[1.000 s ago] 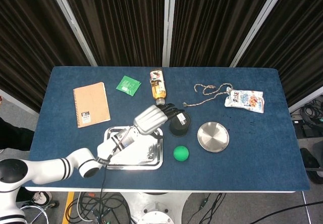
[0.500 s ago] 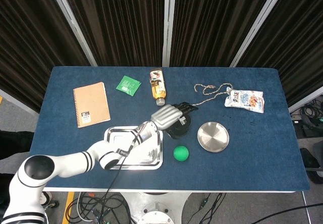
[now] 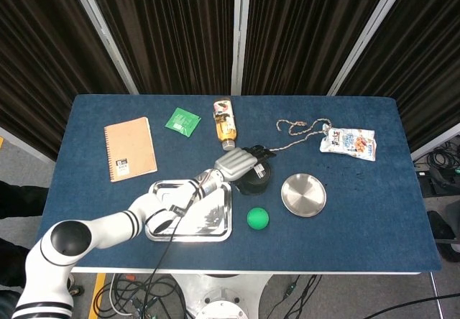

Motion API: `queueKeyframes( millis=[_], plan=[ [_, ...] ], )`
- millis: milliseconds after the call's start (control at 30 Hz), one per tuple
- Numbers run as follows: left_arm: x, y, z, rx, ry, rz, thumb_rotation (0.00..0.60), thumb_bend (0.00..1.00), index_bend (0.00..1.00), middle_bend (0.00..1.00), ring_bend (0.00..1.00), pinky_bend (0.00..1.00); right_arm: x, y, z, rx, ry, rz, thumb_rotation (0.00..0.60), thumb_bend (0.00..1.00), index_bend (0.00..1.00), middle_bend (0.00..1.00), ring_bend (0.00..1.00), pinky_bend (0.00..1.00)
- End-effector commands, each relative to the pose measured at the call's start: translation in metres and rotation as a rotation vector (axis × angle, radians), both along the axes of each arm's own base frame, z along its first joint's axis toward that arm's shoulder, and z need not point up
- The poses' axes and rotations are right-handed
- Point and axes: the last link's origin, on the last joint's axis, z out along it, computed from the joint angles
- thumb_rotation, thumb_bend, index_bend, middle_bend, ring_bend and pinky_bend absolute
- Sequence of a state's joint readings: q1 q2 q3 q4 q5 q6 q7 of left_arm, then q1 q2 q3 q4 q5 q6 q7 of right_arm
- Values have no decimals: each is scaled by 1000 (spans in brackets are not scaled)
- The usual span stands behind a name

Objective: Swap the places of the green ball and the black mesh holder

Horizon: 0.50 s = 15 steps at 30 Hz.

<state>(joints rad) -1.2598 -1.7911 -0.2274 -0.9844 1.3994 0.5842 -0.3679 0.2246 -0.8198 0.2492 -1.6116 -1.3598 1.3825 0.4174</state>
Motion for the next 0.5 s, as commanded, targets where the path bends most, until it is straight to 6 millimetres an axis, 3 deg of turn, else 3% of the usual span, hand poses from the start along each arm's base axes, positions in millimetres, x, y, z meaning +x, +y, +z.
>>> queueKeyframes(
  millis=[33, 133, 267, 500],
  plan=[
    [-1, 2, -1, 11, 11, -8, 600, 0, 97, 151, 71, 270, -1, 0, -1, 4, 0, -2, 600, 176, 0, 5, 0, 28],
    [-2, 2, -2, 18, 13, -11, 600, 17, 164, 211, 143, 361, -1, 0, -2, 8, 0, -3, 600, 176, 0, 5, 0, 28],
    [-3, 2, -3, 33, -9, -3, 600, 60, 269, 300, 240, 481, 22, -21, -11, 15, 6, 19, 600, 176, 0, 5, 0, 28],
    [-4, 1, 1, 41, -50, -1, 600, 118, 391, 384, 298, 537, 28, -25, -13, 4, 7, -6, 600, 176, 0, 5, 0, 28]
  ],
)
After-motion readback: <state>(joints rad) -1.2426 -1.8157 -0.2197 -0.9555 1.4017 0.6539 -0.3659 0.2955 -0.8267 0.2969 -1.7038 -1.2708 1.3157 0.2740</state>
